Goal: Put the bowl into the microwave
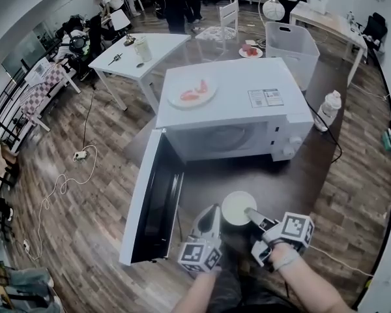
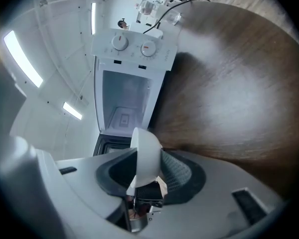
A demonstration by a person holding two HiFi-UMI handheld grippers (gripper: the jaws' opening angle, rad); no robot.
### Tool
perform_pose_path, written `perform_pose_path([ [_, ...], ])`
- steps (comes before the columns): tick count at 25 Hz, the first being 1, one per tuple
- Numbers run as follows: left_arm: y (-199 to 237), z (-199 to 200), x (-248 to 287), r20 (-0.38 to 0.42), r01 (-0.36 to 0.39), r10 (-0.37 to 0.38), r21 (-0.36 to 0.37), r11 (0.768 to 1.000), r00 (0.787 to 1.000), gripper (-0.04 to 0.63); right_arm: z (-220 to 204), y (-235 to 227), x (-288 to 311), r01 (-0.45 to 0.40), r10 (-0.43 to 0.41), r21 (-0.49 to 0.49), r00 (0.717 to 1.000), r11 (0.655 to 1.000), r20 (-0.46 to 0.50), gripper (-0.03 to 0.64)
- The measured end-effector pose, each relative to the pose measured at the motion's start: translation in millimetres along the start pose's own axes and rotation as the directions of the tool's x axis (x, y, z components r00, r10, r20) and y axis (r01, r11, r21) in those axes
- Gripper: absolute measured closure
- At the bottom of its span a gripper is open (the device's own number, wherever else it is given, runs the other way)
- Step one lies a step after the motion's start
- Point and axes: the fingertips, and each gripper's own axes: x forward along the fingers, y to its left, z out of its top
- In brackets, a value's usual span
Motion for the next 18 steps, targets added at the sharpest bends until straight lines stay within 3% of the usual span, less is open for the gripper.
perform_pose_path([
  [18, 35, 12, 65, 0.027, 0.024, -0.025, 0.009, 1.0, 0.999, 0.583, 56, 19, 64, -0.017, 0.016, 0.02, 0.998, 1.0, 0.053, 0.48],
])
